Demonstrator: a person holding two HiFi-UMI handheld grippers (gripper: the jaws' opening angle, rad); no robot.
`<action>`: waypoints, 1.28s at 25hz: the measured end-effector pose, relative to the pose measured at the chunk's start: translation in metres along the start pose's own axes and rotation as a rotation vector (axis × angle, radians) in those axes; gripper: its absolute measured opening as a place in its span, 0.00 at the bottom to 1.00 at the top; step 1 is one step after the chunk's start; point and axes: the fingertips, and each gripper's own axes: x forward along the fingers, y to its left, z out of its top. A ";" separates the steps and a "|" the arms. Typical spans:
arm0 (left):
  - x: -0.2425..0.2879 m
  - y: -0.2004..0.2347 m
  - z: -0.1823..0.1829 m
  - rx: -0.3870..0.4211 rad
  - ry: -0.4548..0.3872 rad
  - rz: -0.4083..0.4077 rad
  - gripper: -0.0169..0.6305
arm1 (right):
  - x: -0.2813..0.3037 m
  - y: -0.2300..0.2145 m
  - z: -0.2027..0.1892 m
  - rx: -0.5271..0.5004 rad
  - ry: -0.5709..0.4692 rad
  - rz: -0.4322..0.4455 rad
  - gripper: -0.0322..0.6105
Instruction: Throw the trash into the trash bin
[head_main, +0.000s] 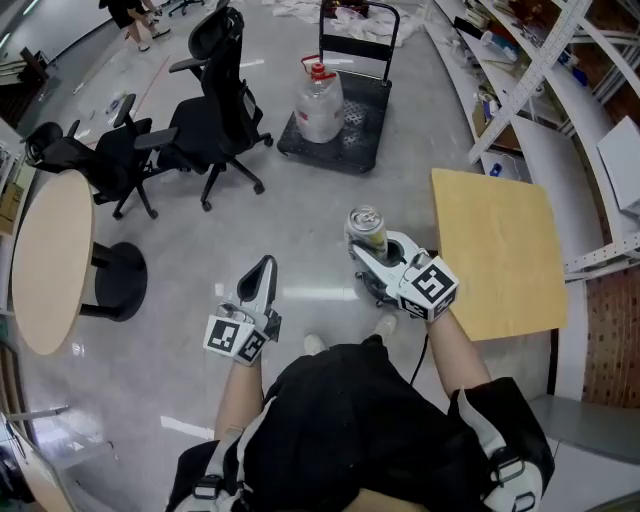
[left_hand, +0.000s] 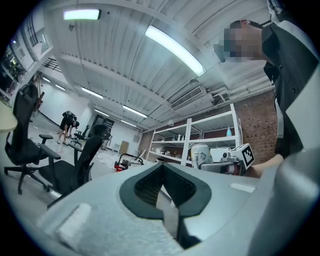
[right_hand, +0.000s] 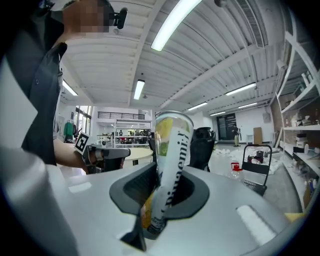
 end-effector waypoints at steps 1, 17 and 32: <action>-0.010 0.007 0.003 0.000 -0.005 0.018 0.03 | 0.008 0.009 0.003 -0.011 -0.001 0.015 0.15; -0.184 0.097 0.051 0.086 -0.160 0.445 0.03 | 0.159 0.132 0.038 -0.071 -0.051 0.449 0.15; -0.281 0.084 0.051 0.117 -0.254 0.877 0.03 | 0.219 0.222 0.050 -0.082 -0.063 0.898 0.15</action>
